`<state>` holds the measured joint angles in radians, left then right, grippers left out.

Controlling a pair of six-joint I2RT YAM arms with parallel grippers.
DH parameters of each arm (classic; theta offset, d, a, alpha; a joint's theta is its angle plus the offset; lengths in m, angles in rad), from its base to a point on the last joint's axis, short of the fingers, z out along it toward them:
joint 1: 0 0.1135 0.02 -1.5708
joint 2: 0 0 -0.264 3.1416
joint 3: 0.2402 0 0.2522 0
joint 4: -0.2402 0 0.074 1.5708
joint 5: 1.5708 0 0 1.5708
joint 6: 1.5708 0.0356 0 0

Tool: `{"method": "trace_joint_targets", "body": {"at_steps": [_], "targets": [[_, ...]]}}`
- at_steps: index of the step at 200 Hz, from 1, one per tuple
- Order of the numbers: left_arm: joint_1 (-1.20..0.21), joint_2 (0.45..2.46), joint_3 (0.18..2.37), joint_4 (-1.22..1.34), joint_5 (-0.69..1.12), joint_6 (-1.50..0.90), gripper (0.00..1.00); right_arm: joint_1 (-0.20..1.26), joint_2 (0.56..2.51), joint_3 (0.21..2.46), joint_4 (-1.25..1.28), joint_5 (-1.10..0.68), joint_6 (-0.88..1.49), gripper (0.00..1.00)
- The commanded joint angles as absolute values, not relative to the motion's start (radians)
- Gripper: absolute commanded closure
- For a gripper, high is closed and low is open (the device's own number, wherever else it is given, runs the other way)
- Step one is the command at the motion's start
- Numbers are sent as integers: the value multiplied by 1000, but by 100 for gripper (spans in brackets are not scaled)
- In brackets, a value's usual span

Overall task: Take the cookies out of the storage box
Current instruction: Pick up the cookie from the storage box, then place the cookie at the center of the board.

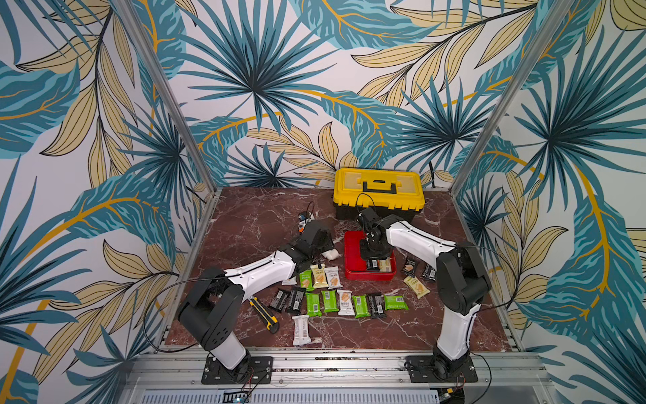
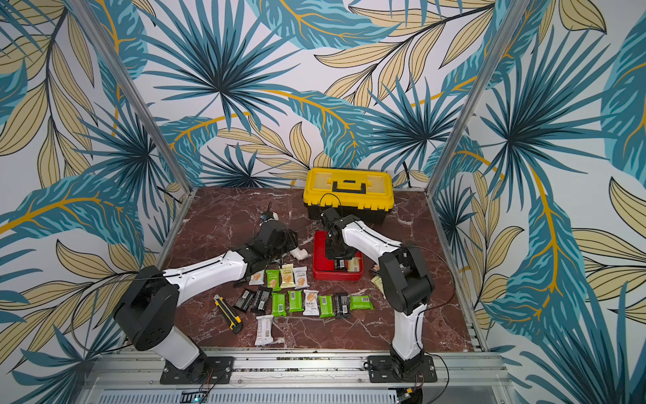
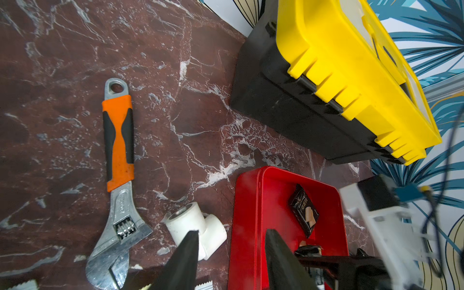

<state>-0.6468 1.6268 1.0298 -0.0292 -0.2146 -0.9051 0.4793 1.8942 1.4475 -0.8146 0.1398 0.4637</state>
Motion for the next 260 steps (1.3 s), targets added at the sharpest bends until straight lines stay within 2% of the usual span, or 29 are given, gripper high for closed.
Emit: {"method": "trace_joint_targets", "body": {"at_steps": [1, 49, 100, 166, 260], "targets": [[-642, 1598, 1004, -15, -203, -893, 52, 481, 1820, 1474, -863, 183, 472, 56], [-641, 1602, 1004, -12, -199, -891, 52, 448, 1709, 1444, -922, 258, 447, 56], [-640, 1622, 1007, 33, -143, -859, 52, 278, 1634, 1369, -926, 252, 448, 56], [-640, 1673, 1072, 11, -9, -799, 51, 153, 1729, 1353, -832, 248, 451, 56], [-651, 1766, 1157, -89, 112, -731, 46, 144, 1883, 1320, -647, 168, 504, 56]]}}
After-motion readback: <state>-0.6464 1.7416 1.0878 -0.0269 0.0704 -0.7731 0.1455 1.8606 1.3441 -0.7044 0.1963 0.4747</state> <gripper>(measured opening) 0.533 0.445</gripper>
